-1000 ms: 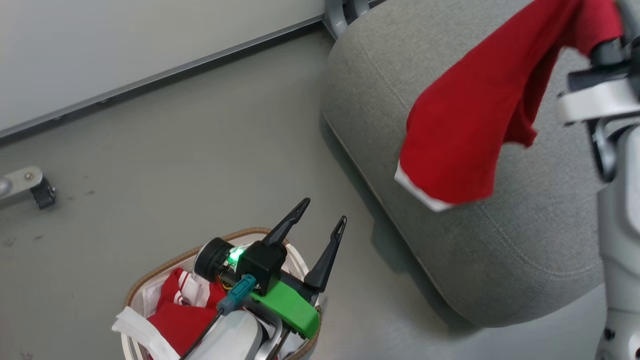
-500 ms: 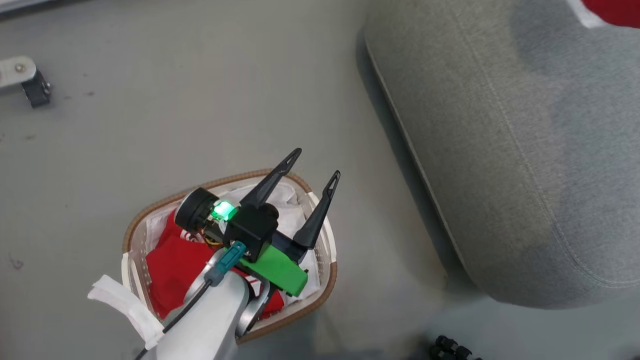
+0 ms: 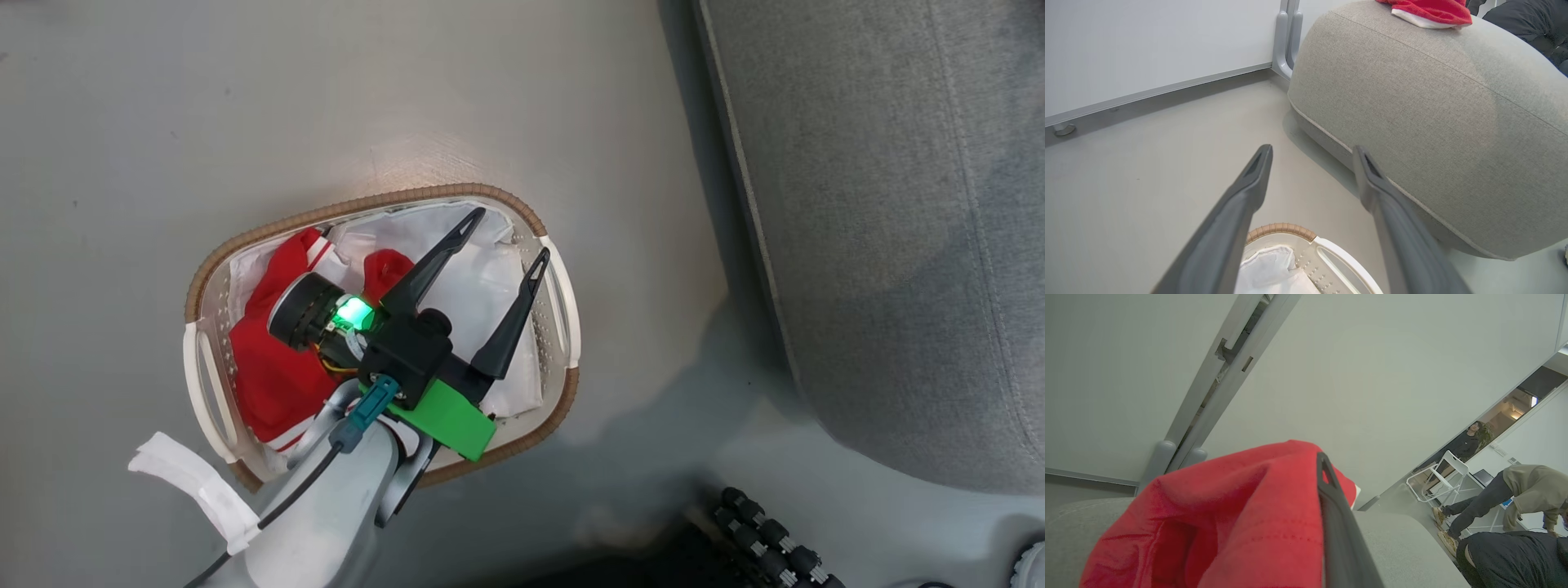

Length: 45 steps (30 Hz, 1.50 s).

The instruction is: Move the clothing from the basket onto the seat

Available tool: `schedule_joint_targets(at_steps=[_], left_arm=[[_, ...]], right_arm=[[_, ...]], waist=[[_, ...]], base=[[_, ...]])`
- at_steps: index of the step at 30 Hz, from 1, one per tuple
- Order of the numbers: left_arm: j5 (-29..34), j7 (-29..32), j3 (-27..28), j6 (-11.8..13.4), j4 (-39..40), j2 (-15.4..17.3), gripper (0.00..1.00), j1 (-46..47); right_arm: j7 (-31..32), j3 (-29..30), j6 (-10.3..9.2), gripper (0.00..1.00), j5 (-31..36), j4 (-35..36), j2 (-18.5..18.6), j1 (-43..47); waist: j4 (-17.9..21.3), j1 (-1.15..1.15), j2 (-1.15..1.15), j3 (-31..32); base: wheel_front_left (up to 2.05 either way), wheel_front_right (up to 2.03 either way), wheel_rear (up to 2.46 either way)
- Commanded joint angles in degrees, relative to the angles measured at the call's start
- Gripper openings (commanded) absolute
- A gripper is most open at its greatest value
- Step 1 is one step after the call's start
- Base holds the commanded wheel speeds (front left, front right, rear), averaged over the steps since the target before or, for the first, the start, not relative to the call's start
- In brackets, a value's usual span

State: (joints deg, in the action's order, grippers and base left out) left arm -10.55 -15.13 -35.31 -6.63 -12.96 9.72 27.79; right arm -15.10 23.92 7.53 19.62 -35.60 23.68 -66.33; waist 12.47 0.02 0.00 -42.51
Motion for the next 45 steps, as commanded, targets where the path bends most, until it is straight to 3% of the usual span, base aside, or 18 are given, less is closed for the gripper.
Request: schedule_joint_targets(at_steps=[1,10,12,14,15,17,30,38,45], left_arm=[[-0.02,-0.04,0.11,0.09,0.0,0.1,1.0,1.06],[-0.54,-0.03,1.05,0.6,-0.23,0.74,1.0,-0.14],[-0.57,-0.03,1.14,0.53,-0.48,0.76,1.0,-0.27],[-0.78,-0.03,1.18,0.47,-0.76,0.53,1.0,-0.34],[-0.89,-0.03,1.16,0.44,-0.83,0.4,1.0,-0.36],[-1.13,-0.03,1.23,0.38,-1.09,0.2,1.0,-0.56],[-3.62,-0.03,5.48,0.06,-2.86,-2.11,1.0,-3.37],[-5.24,-0.03,9.12,-0.32,-4.25,-4.45,1.0,-6.96],[-6.15,-0.03,15.44,0.66,-4.0,-6.11,1.0,-11.2]], right_arm=[[-0.09,0.61,-0.08,0.0,0.52,-0.58,-0.69,1.65],[-0.1,2.08,-0.08,0.0,2.95,-0.91,-5.68,8.43],[-0.1,2.14,-0.08,0.18,3.05,-0.65,-6.72,9.72],[-0.1,2.2,-0.08,0.46,2.86,-0.08,-7.61,10.88],[-0.1,2.25,-0.08,0.69,2.67,0.19,-7.94,11.44],[-0.1,1.83,-0.08,1.0,2.59,0.77,-8.54,13.08],[-0.1,-3.71,-0.08,1.0,1.87,2.31,-11.12,25.33],[-0.1,-7.37,-0.08,1.0,-0.01,1.89,-9.51,27.72],[-0.1,-10.25,-0.08,1.0,-5.4,3.55,-12.27,28.63]], waist=[[-1.71,-0.02,0.0,-1.92],[-0.86,-0.02,0.0,-1.58],[-0.47,-0.02,0.0,-1.18],[-0.17,-0.02,0.0,-0.58],[-0.08,-0.02,0.0,-0.29],[0.18,-0.02,0.0,0.55],[-0.13,-0.02,0.0,11.47],[-3.03,-0.02,0.0,20.42],[-6.66,-0.02,0.0,26.97]], base=[[0.0,0.0,0.0],[0.0,0.0,0.0],[0.0,0.0,0.0],[0.0,0.0,0.0],[0.0,0.0,0.0],[0.0,0.0,0.0],[0.0,0.0,0.0],[0.0,0.0,0.0],[0.0,0.0,0.0]])
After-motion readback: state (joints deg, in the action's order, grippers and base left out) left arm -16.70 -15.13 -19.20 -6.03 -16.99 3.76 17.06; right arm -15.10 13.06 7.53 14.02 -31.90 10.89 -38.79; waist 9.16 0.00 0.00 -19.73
